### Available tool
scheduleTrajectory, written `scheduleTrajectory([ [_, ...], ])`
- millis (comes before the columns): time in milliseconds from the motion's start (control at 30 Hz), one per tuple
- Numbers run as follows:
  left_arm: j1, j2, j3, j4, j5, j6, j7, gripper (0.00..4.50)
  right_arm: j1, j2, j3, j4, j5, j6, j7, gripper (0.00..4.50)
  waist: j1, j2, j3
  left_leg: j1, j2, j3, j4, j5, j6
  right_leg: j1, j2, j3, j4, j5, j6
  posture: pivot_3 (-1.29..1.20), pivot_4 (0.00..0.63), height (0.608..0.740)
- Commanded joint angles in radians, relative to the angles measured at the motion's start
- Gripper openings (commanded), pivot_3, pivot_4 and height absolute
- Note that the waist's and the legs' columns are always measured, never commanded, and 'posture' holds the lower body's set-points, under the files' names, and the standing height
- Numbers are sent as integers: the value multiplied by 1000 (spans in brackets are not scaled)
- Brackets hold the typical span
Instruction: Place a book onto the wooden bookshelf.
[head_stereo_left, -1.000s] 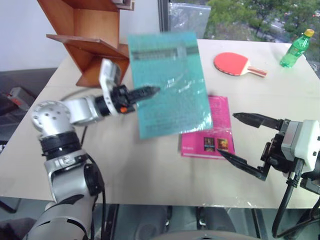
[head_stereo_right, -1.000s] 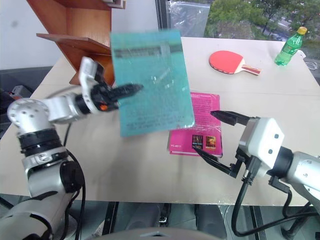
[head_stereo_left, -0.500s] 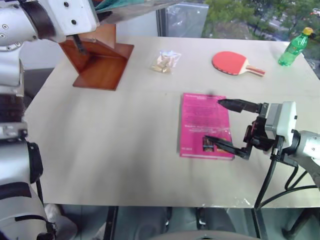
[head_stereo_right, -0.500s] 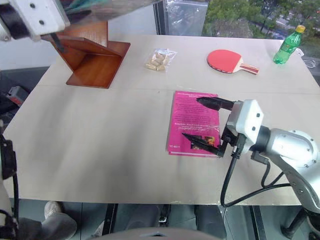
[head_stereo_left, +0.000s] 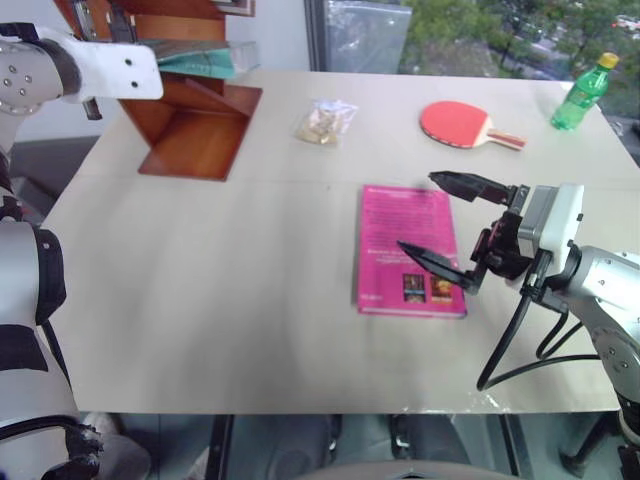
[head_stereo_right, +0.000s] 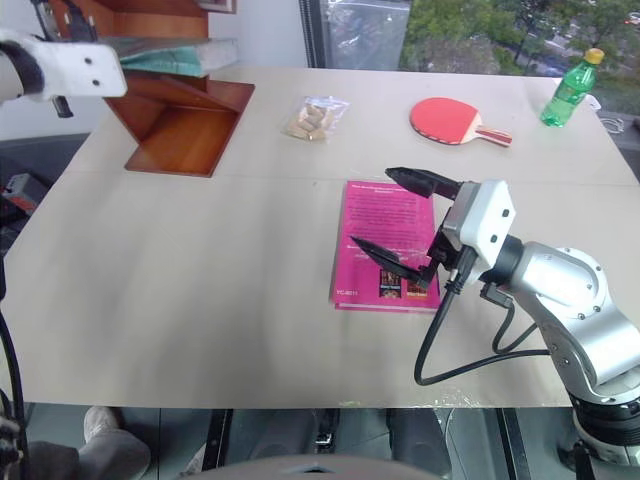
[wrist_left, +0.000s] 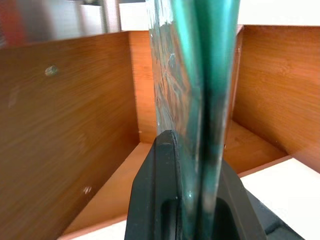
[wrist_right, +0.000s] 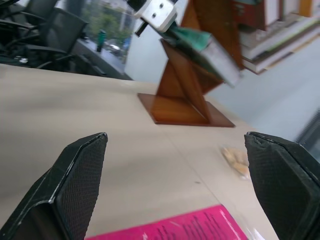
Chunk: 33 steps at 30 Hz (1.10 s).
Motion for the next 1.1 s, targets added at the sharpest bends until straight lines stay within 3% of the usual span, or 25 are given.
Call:
scheduleTrajectory([
  [33, -52, 22, 19, 21, 2, 33, 17, 1151, 5, 7, -19, -44, 2, -8, -11, 4500, -2, 0, 0, 0, 0, 0, 0, 0, 0, 0, 0, 0, 0, 0, 0, 0, 150, 740],
  [233, -51, 31, 46, 18, -29, 14, 13, 4073, 14, 8, -23, -58, 10, 0, -17, 4500, 6, 0, 0, -1, 0, 0, 0, 0, 0, -2, -1, 1, 0, 0, 0, 0, 150, 740],
  [400, 13, 84, 168, 2, -176, -94, -123, 4073, 12, 6, -20, -57, 18, 9, -10, 4500, 6, 0, 0, -2, 0, 0, 1, 0, 0, -3, -1, 0, 0, 0, 0, 0, 150, 740],
  [600, 208, 88, 478, -85, -586, -79, -509, 4073, 19, -6, -30, -54, 35, 21, 12, 4500, 6, 0, 0, -2, 0, -1, 3, 0, 0, -2, -1, 0, 1, 0, 0, 0, 150, 740],
  [700, 381, 48, 620, -271, -829, 83, -685, 3359, 22, -17, -44, -49, 50, 31, 22, 4500, 6, 0, 0, -2, 0, -1, 3, 0, 0, -2, -2, 0, 2, 0, 0, 0, 150, 740],
  [733, 458, 25, 658, -382, -910, 168, -709, 2908, 22, -21, -51, -47, 56, 35, 25, 4500, 6, 2, -1, -2, 0, -1, 4, 0, 0, -2, -3, 0, 2, 0, 0, 0, 150, 740],
  [833, 754, -91, 709, -877, -1106, 476, -604, 1434, 14, -38, -70, -41, 71, 53, 29, 4500, 10, 3, -1, -1, 1, -3, 5, 0, 0, 1, -8, 1, 2, 0, 0, 0, 150, 740],
  [933, 905, -229, 682, -1183, -1170, 660, -446, 328, 5, -51, -81, -46, 83, 68, 23, 4500, 14, 2, -1, -2, 1, -6, 9, 0, 0, 3, -7, 2, 2, 1, 0, 0, 150, 740],
  [967, 922, -312, 650, -1229, -1152, 691, -366, 103, 10, -58, -91, -56, 88, 75, 20, 4500, 16, 2, -2, -2, 1, -6, 10, 0, 0, 3, -7, 2, 3, 1, 0, 0, 150, 740],
  [1100, 914, -511, 573, -1263, -1040, 722, -157, 103, 23, -80, -120, -88, 102, 100, 2, 4500, 30, 3, -2, -1, 0, -6, 14, 0, 0, 3, -6, 4, 9, 1, 0, 0, 150, 740],
])
